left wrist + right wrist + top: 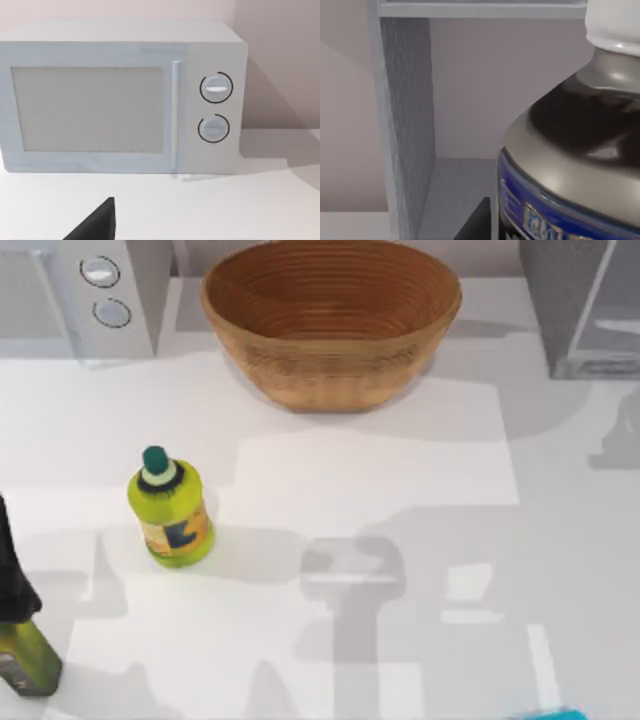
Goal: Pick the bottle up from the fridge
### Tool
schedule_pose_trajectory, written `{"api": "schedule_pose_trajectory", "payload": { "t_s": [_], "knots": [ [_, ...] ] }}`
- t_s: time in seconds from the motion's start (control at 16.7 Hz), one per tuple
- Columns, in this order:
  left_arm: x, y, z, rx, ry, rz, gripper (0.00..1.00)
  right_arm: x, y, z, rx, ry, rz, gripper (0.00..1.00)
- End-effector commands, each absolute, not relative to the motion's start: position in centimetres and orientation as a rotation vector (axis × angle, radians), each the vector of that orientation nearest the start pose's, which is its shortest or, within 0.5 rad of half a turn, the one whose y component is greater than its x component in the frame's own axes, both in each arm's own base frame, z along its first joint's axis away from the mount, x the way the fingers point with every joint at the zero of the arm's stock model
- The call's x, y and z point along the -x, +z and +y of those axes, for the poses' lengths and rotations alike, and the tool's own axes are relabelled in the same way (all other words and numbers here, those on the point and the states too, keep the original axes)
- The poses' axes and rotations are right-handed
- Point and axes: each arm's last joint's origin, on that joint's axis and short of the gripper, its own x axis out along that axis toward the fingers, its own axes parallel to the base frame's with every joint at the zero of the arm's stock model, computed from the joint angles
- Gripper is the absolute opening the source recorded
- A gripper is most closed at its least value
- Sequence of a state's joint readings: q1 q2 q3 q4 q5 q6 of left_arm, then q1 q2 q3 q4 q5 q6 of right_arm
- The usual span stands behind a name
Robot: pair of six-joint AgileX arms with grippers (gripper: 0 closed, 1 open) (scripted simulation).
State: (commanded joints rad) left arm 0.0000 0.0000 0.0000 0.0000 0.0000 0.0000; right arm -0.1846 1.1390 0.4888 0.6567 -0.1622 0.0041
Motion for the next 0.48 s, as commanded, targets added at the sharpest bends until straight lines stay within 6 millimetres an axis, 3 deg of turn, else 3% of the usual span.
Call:
{"api": "schedule_pose_trajectory", "payload": {
  "t_s": [0.24,0.48],
  "knots": [
    [-10.6,16.0,-0.1,0.0,0.0,0.0,1.0,-17.2,23.4,-1.9,0.009,-0.013,-0.024,0.0],
    [-10.6,16.0,-0.1,0.0,0.0,0.0,1.0,-12.5,20.3,-0.7,0.003,-0.008,-0.031,0.0]
  ]
}}
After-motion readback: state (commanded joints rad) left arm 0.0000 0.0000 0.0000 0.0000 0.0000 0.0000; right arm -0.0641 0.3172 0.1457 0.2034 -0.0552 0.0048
